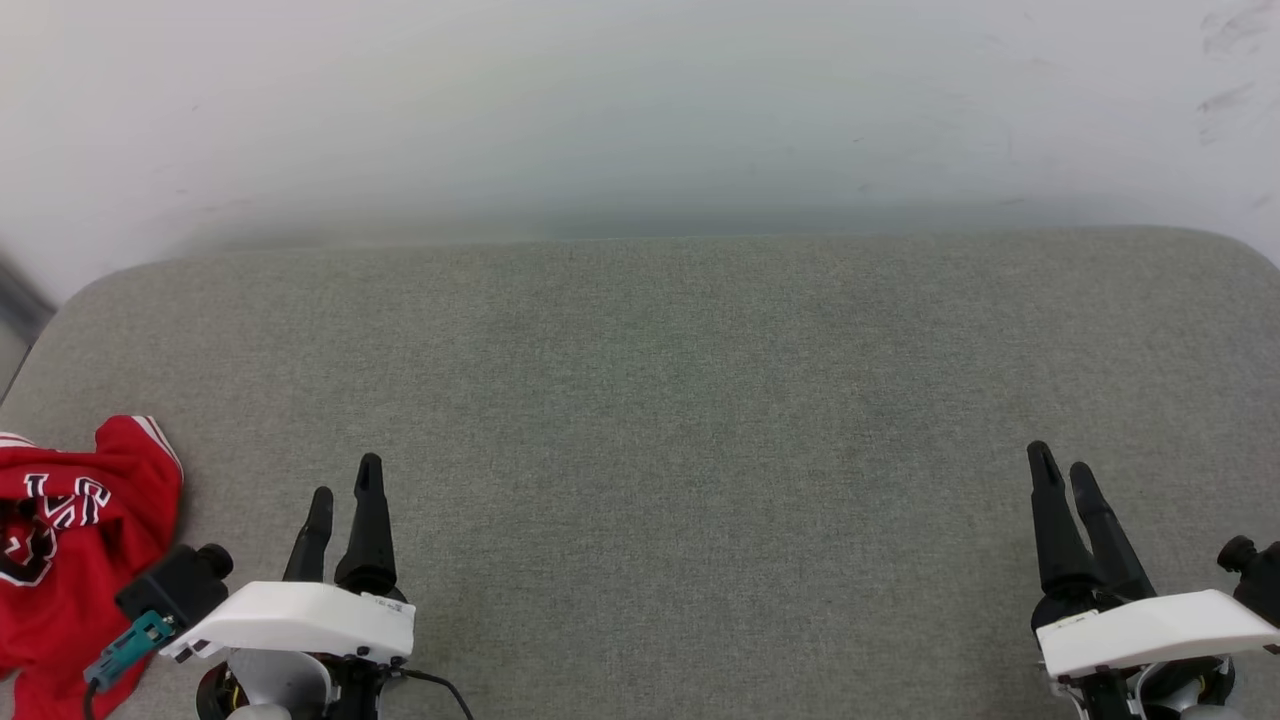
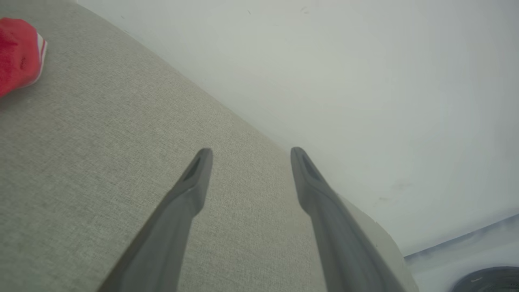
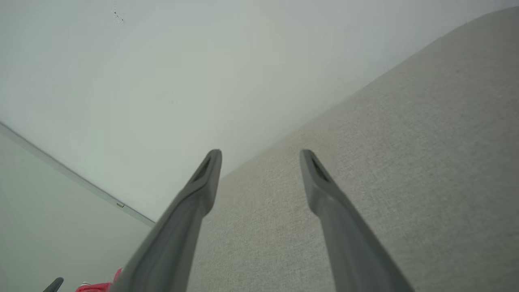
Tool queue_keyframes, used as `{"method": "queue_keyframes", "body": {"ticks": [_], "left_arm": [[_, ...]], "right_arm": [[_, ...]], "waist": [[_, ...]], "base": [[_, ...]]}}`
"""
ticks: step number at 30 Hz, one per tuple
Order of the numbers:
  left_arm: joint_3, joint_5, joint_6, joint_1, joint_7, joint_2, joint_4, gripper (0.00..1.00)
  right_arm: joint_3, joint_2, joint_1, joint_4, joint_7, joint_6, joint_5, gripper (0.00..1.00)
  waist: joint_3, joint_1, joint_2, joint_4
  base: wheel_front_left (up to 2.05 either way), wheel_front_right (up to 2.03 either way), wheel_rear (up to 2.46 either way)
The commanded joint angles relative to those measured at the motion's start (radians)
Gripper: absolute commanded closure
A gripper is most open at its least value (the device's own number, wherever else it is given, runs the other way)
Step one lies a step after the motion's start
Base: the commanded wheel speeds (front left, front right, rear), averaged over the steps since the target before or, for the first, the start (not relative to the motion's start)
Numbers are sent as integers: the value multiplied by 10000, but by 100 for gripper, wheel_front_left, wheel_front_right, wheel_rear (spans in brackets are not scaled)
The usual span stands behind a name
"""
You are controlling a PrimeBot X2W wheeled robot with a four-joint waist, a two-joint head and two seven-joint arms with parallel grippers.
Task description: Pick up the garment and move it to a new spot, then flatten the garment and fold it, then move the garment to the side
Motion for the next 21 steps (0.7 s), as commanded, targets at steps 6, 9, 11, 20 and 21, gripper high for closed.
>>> {"method": "queue_keyframes", "body": {"ticks": [6,9,11,20,21], "left_arm": [[-294,1124,191,10,-296,186,-240,0],[-375,1394,235,25,-357,224,-270,0],[-442,1638,291,47,-417,251,-299,0],[-755,2700,554,133,-666,407,-442,0],[-789,2816,590,144,-699,418,-455,0]], "right_arm": [[100,-15,17,-278,-284,20,-1166,0],[117,-15,30,-311,-338,20,-1434,0],[136,-14,53,-341,-397,20,-1689,0],[165,-10,140,-507,-647,21,-2752,0],[168,-9,140,-524,-677,21,-2856,0]], "waist": [[25,0,0,10],[28,0,0,13],[31,0,0,16],[71,0,0,17],[74,0,0,17]], "base": [[0,0,0],[0,0,0],[0,0,0],[0,0,0],[0,0,0]]}}
